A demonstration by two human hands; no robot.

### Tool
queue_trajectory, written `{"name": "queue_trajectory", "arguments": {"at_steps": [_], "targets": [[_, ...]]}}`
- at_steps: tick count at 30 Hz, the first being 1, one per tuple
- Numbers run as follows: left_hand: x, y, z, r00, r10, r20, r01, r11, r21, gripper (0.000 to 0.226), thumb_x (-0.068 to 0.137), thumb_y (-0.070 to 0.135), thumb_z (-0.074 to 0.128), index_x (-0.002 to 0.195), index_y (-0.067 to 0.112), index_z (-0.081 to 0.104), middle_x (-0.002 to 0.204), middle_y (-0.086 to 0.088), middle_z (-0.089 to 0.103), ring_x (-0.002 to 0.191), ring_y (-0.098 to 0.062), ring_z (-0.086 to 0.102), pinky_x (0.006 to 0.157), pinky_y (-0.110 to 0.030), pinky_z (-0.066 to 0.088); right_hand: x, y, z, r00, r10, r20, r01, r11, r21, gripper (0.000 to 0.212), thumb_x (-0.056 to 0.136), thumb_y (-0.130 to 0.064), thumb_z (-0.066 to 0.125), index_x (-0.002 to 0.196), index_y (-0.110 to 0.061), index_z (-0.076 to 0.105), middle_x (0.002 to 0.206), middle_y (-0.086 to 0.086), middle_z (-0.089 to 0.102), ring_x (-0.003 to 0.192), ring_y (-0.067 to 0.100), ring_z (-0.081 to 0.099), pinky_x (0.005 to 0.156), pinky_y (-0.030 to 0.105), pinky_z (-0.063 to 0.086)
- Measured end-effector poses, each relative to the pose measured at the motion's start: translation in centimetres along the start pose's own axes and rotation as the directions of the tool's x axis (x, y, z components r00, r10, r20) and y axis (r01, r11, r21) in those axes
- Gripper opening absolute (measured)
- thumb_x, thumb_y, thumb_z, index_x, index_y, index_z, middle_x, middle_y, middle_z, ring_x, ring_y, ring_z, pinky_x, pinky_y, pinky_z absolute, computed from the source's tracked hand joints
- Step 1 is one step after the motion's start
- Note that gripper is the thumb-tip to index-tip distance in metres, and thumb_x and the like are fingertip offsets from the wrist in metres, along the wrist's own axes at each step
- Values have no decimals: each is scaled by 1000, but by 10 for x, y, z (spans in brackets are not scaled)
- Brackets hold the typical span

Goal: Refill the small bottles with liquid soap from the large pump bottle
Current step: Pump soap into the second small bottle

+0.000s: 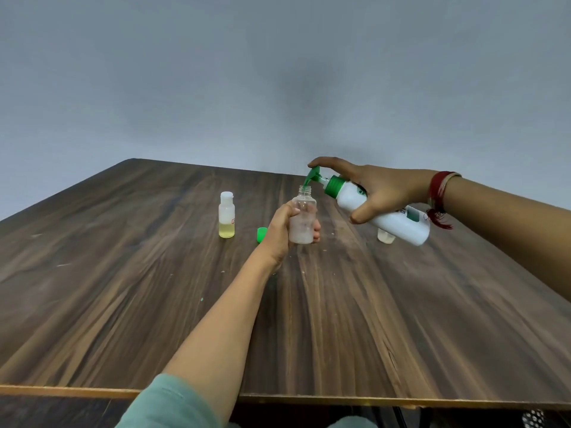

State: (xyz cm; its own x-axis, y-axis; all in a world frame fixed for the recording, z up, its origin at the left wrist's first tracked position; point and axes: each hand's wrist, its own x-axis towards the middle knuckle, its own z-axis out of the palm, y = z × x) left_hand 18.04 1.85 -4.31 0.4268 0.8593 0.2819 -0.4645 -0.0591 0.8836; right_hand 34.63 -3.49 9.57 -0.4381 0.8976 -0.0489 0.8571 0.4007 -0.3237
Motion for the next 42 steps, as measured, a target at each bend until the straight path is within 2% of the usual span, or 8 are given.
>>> {"name": "queue_trajectory", "arguments": {"at_steps": [15,18,21,23,29,34,38,42], "targets": [[-2,2,0,1000,2,-13,-2,1000,13,39,72,33,40,94,5,56,66,-8,60,58,-18,57,57,-29,52,8,-1,2,999,16,-35,-15,999,31,89,62,-24,66,137,-49,23,90,8,63,64,12,63,55,21,52],[-3,4,1,1000,8,-23,-8,1000,-16,37,71,31,39,90,5,56,62,-7,60,55,-18,56,55,-27,52,7,-2,0,1000,18,-2,-18,1000,22,97,64,-25,66,141,-55,16,105,5,61,75,18,66,59,22,54],[-2,4,0,1000,9,-25,-9,1000,1,38,72,33,39,92,5,56,63,-7,61,56,-17,57,56,-28,52,5,-3,-3,999,22,35,-22,1000,3,104,64,-27,66,139,-67,6,137,-6,48,90,20,66,69,27,59],[-2,3,-1,1000,0,-28,0,1000,18,39,72,34,39,93,6,57,64,-7,61,57,-17,57,56,-29,52,4,-5,-5,999,18,48,-18,1000,-12,104,64,-28,66,138,-69,5,142,-10,43,92,20,66,73,31,60],[-4,5,2,999,-17,-44,18,1000,22,40,70,35,39,89,5,57,62,-7,60,55,-17,55,54,-27,50,4,-5,-5,999,36,39,-36,999,0,95,63,-26,67,138,-56,19,99,3,61,76,22,66,64,33,59],[-7,7,5,999,-11,-38,11,1000,-4,40,69,35,39,88,5,57,64,-8,57,55,-16,54,52,-25,49,10,-7,-4,999,34,17,-35,999,31,87,62,-25,66,135,-47,25,88,2,60,66,16,64,56,24,52],[-6,10,3,998,17,-67,-21,999,-49,39,69,34,39,87,4,57,63,-7,57,53,-15,54,50,-24,49,12,-8,-3,999,29,30,-30,999,17,95,63,-26,66,138,-57,16,110,6,59,77,22,66,60,29,58],[-5,10,1,997,15,-82,-19,999,-43,40,70,36,39,87,4,57,60,-6,57,52,-16,53,50,-24,48,12,-13,-6,998,12,56,-10,999,-32,104,64,-29,66,135,-72,3,144,-9,39,95,23,66,74,36,60]]}}
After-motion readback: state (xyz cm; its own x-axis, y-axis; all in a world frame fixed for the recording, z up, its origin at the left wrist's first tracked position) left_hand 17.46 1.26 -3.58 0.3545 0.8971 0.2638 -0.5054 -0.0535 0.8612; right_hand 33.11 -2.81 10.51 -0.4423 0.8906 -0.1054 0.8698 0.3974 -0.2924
